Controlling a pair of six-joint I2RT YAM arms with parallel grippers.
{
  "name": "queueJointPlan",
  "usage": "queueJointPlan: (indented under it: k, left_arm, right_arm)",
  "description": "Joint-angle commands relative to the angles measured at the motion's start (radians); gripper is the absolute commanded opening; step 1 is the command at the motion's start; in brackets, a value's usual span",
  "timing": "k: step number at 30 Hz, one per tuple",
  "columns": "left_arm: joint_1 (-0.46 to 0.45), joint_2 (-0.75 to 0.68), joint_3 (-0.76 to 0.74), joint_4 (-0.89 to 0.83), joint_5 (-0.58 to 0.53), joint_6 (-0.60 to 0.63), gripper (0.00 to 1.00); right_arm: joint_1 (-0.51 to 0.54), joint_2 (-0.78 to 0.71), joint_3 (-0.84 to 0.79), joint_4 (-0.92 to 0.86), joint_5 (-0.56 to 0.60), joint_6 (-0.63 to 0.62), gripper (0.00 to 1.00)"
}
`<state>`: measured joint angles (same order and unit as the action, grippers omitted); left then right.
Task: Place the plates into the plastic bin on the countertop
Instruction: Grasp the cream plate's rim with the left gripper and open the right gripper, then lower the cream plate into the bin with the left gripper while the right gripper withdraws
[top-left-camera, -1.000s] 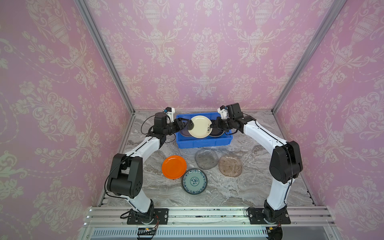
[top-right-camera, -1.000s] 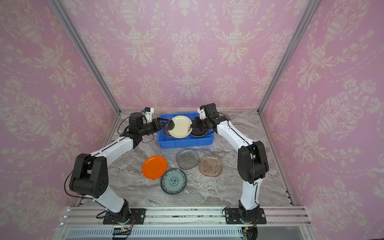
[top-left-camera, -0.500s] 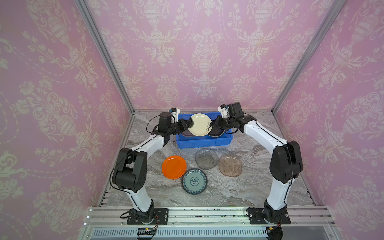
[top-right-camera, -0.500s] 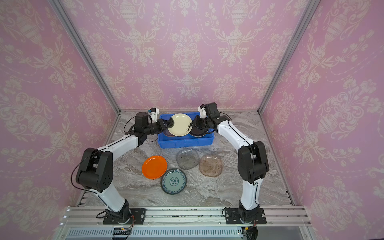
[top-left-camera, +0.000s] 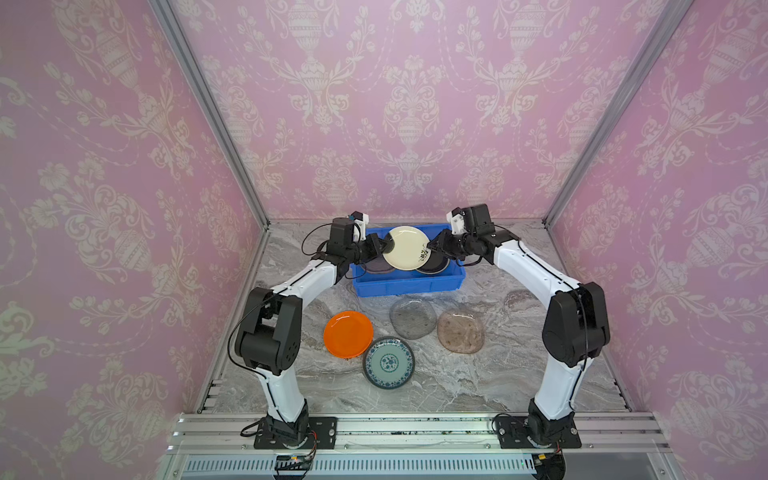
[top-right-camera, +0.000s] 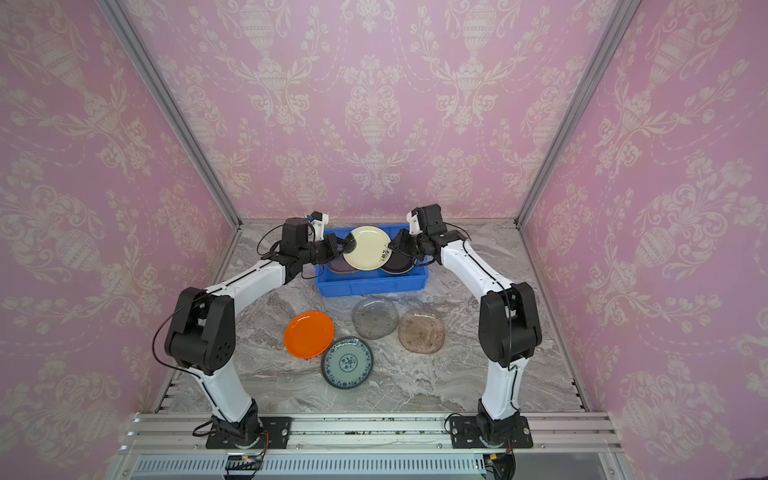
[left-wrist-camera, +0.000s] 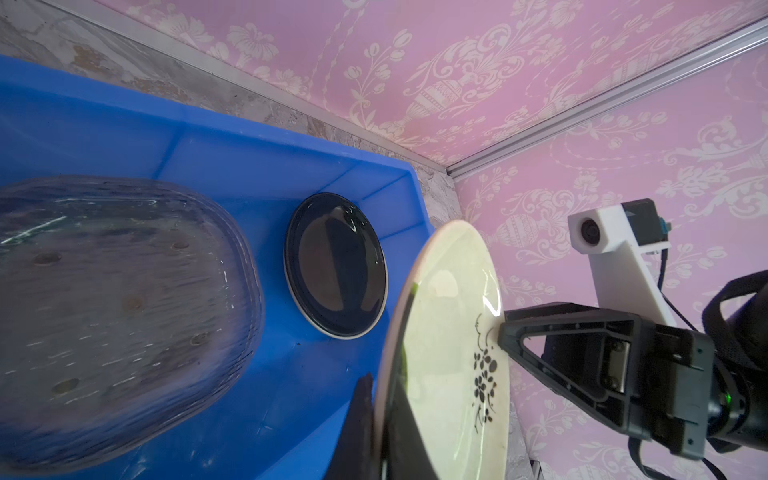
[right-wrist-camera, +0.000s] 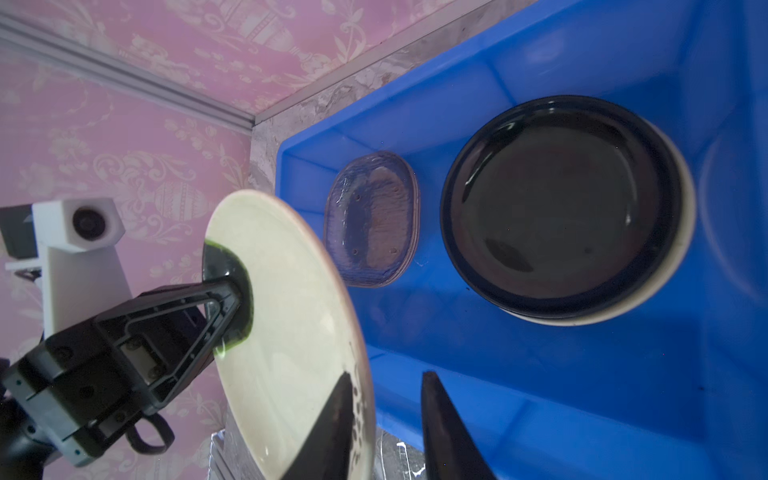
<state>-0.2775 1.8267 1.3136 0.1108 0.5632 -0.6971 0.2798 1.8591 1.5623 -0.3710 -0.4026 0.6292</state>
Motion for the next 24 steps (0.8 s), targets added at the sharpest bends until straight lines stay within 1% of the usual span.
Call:
queueJointPlan:
  k: [1,8,13,16,24]
  left_arm:
    - [-0.017,0.045,0.076,-0.073,-0.048,0.047,0.0]
    - [-0.046,0.156,0.196,-0.106,-0.072,0.041,0.0]
    - [-0.061,0.22,0.249,-0.104,-0.079,0.022,0.0]
    - [-0.07,0.249,0.284,-0.129,-0.09,0.037,0.0]
    - [-0.092,0.312,0.341,-0.153,-0.12,0.045,0.0]
  right_arm:
    - [-0.057,-0.101,-0.061,-0.002,0.116,0.042,0.37]
    - [-0.131,-0.217,-0.185,0.048,0.173,0.066,0.39]
    - [-0.169,-0.255,-0.241,0.073,0.16,0.084,0.39]
    - [-0.182,-0.284,-0.28,0.093,0.156,0.089,0.39]
    - [-0.198,-0.309,-0.315,0.096,0.145,0.088,0.39]
